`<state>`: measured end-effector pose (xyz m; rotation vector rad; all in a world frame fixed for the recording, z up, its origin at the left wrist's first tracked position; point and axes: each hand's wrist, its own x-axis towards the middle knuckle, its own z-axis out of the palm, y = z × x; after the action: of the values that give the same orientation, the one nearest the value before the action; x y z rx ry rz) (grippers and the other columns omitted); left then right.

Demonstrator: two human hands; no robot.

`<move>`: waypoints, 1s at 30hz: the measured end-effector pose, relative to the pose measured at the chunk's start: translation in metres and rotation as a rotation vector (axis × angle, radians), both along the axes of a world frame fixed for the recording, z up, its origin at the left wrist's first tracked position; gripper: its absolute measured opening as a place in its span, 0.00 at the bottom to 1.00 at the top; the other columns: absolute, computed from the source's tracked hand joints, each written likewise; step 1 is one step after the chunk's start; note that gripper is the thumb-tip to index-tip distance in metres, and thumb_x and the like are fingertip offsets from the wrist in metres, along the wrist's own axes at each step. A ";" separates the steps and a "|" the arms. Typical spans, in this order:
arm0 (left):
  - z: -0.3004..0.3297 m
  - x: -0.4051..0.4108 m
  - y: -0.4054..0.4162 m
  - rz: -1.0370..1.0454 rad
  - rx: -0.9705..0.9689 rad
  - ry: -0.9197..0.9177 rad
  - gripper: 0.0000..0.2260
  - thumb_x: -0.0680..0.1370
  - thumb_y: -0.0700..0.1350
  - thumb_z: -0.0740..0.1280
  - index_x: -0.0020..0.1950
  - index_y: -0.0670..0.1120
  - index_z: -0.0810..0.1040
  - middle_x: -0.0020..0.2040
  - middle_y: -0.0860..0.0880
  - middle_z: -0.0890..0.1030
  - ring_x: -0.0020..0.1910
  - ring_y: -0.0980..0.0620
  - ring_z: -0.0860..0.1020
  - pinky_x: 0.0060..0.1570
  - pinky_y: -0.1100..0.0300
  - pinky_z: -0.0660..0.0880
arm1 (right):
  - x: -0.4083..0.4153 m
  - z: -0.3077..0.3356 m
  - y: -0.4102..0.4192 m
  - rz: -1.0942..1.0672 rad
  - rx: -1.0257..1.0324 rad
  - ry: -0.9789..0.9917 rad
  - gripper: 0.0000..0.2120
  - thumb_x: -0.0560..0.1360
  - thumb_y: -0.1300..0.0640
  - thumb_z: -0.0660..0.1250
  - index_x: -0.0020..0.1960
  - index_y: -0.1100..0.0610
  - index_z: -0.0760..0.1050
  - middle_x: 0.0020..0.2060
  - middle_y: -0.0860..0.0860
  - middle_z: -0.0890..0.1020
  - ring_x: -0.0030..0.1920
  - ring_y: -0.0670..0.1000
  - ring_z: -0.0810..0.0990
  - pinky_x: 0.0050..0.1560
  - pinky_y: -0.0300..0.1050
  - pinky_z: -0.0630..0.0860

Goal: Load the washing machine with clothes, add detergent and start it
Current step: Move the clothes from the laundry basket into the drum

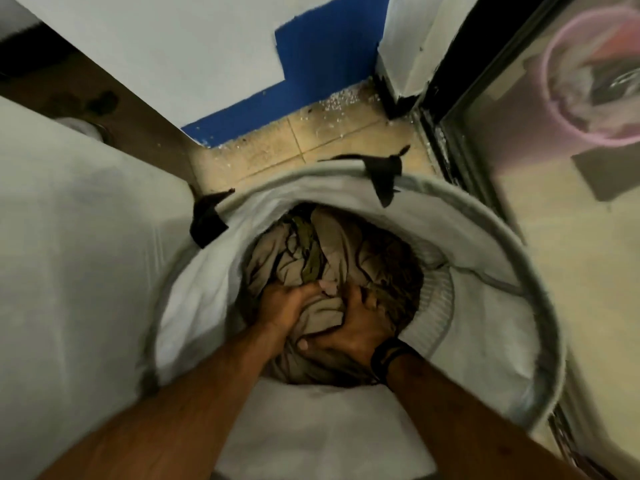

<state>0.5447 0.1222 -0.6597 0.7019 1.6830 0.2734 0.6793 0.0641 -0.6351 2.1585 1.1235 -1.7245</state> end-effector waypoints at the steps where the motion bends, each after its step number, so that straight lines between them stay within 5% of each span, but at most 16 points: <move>1: 0.013 -0.006 -0.001 0.007 -0.022 -0.032 0.23 0.65 0.52 0.80 0.58 0.48 0.83 0.54 0.53 0.84 0.53 0.52 0.82 0.56 0.59 0.77 | -0.001 0.007 -0.002 -0.003 -0.009 -0.002 0.68 0.55 0.28 0.77 0.80 0.48 0.40 0.80 0.56 0.49 0.79 0.60 0.50 0.78 0.56 0.53; 6: 0.069 -0.022 -0.008 0.085 -0.107 -0.159 0.17 0.68 0.46 0.79 0.56 0.49 0.84 0.52 0.51 0.85 0.51 0.47 0.84 0.57 0.46 0.79 | -0.006 0.033 -0.013 -0.165 -0.011 0.229 0.62 0.47 0.32 0.81 0.73 0.48 0.57 0.69 0.48 0.74 0.69 0.54 0.73 0.70 0.54 0.72; 11: 0.118 -0.024 -0.008 0.184 -0.105 -0.090 0.15 0.67 0.45 0.78 0.53 0.48 0.85 0.49 0.49 0.86 0.48 0.45 0.84 0.53 0.45 0.80 | -0.008 0.083 -0.011 -0.195 0.051 0.246 0.49 0.50 0.34 0.81 0.64 0.47 0.62 0.60 0.46 0.78 0.59 0.50 0.79 0.61 0.51 0.78; 14: 0.156 -0.018 -0.009 0.216 -0.058 -0.021 0.10 0.68 0.43 0.77 0.48 0.49 0.86 0.44 0.50 0.86 0.45 0.46 0.84 0.50 0.46 0.81 | -0.008 0.119 -0.017 -0.177 0.126 0.187 0.55 0.50 0.27 0.77 0.71 0.43 0.59 0.67 0.45 0.74 0.65 0.53 0.76 0.65 0.54 0.75; 17: 0.200 -0.014 -0.010 0.207 -0.027 0.033 0.06 0.69 0.44 0.75 0.45 0.49 0.86 0.41 0.51 0.86 0.43 0.47 0.84 0.47 0.47 0.82 | -0.010 0.164 -0.022 -0.155 0.192 0.180 0.66 0.51 0.25 0.76 0.78 0.40 0.44 0.76 0.49 0.62 0.74 0.56 0.65 0.73 0.57 0.66; 20: 0.246 -0.009 -0.013 0.155 -0.011 0.024 0.03 0.71 0.45 0.74 0.43 0.47 0.85 0.38 0.50 0.86 0.42 0.48 0.84 0.44 0.52 0.82 | -0.014 0.209 -0.021 -0.031 0.215 0.191 0.71 0.54 0.26 0.76 0.78 0.41 0.31 0.79 0.50 0.50 0.78 0.58 0.53 0.76 0.57 0.54; 23: 0.286 -0.011 -0.017 0.077 -0.034 -0.055 0.02 0.72 0.47 0.73 0.43 0.50 0.85 0.40 0.53 0.86 0.44 0.51 0.84 0.48 0.54 0.80 | -0.023 0.243 -0.018 0.095 0.279 0.138 0.73 0.49 0.20 0.69 0.78 0.41 0.28 0.78 0.50 0.49 0.79 0.58 0.53 0.77 0.57 0.55; 30: 0.386 -0.028 -0.031 0.117 -0.081 -0.173 0.06 0.73 0.48 0.73 0.48 0.49 0.85 0.44 0.49 0.87 0.43 0.50 0.85 0.52 0.51 0.81 | -0.051 0.329 -0.024 0.229 0.568 -0.119 0.52 0.61 0.19 0.59 0.76 0.48 0.61 0.68 0.49 0.71 0.67 0.53 0.70 0.67 0.55 0.70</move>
<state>0.5168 0.0915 -0.2733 0.5056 1.5626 0.3373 0.6287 0.0396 -0.3065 2.2563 1.9173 -1.2638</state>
